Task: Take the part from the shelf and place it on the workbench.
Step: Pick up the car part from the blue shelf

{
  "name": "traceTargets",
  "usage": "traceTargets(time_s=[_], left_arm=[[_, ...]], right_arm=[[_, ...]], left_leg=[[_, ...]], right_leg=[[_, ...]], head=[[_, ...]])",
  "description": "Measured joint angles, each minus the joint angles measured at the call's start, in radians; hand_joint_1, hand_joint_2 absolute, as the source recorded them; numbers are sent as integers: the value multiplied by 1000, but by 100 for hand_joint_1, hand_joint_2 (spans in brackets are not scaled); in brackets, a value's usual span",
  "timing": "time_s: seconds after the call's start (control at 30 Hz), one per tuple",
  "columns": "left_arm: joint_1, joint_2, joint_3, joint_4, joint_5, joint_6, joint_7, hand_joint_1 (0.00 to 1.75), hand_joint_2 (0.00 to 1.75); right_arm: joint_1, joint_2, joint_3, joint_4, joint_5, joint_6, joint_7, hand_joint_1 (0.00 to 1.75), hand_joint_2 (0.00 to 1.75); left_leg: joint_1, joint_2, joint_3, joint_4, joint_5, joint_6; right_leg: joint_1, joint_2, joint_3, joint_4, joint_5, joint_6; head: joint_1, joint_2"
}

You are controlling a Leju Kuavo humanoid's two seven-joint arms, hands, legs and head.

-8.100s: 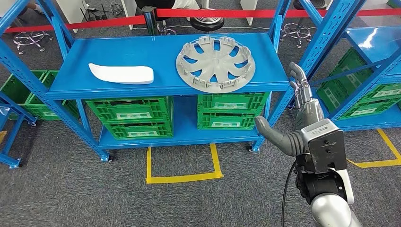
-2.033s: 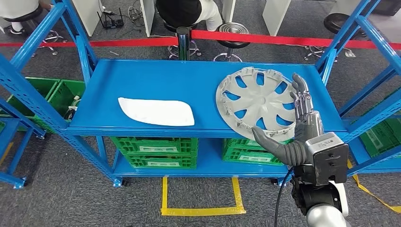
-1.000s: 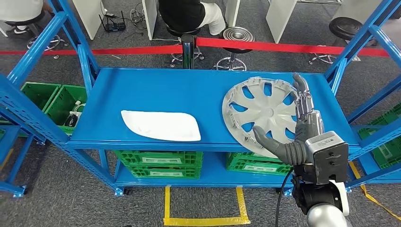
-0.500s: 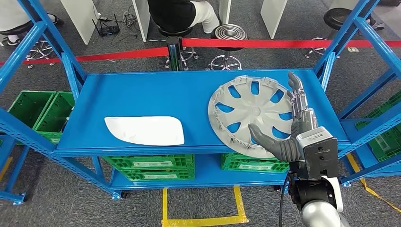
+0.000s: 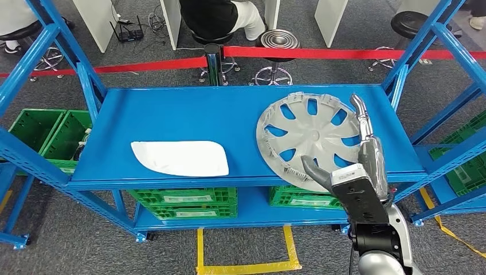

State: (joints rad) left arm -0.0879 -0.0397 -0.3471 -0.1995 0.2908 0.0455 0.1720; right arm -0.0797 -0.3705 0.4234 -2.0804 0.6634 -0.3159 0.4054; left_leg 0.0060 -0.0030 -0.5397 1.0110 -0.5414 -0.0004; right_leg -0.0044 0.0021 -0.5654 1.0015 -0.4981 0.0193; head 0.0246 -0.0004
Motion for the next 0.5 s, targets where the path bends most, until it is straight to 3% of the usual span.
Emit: traceTargets(time_s=[0.3, 0.5], left_arm=[[0, 45, -5, -1, 28, 31, -77, 0, 0], [0, 58, -9, -1, 73, 47, -96, 0, 0]], right_arm=[[45, 0, -1, -4, 40, -15, -8, 0, 175], [-32, -20, 1, -4, 25, 137, 13, 0, 175]], left_leg=[[-3, -1, 0, 0, 0, 1], [-5, 3, 2, 0, 0, 1]], right_leg=[[-3, -1, 1, -1, 0, 1], [-4, 0, 1, -1, 1, 2]], head=[[-1, 0], [-3, 0]])
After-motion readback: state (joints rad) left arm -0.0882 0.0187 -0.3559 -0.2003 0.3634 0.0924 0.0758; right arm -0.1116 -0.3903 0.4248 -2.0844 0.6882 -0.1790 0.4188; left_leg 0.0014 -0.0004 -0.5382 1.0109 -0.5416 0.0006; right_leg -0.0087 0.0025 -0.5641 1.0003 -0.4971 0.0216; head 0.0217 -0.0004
